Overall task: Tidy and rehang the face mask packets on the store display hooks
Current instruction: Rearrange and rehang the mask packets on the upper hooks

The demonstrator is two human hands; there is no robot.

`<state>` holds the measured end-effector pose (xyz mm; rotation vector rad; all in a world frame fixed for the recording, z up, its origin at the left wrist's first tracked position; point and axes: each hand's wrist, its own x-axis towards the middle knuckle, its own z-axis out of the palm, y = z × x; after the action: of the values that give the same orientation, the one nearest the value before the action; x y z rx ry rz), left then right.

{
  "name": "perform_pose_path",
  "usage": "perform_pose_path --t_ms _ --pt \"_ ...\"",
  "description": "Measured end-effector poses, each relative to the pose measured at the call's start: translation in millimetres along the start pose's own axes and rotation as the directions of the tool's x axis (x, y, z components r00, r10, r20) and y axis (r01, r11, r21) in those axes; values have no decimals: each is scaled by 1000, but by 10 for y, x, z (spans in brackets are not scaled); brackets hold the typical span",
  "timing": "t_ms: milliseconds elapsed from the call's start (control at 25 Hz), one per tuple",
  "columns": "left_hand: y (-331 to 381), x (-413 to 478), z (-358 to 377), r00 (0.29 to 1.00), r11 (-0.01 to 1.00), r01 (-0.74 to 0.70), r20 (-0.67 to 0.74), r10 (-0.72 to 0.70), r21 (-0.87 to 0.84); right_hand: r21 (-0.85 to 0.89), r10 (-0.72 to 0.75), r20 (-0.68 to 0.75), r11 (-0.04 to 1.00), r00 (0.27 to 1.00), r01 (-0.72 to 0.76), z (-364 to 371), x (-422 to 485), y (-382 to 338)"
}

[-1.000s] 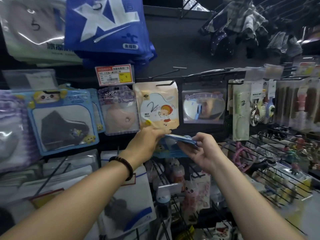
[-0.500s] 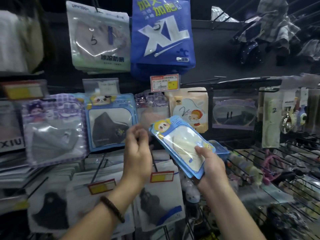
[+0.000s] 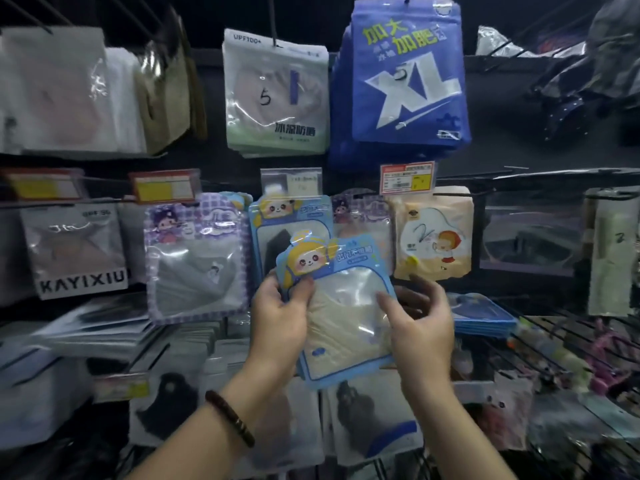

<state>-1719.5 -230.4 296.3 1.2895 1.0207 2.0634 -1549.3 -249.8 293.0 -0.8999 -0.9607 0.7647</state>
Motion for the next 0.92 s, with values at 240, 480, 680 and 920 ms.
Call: perform_pose_path --t_ms 240,480,680,920 --pt "177 178 -355 1000 1000 0 7 0 15 -174 -93 323 972 942 156 308 170 -259" --pt "244 187 -370 999 1000 16 -41 -16 -18 73 -186 198 982 963 174 561 55 -146" --pt "293 222 -389 982 994 -106 -157 107 19 166 -167 160 976 973 140 581 55 -130" --pt "357 239 -404 968 986 -165 -186 166 22 209 -162 121 969 979 134 626 56 -123"
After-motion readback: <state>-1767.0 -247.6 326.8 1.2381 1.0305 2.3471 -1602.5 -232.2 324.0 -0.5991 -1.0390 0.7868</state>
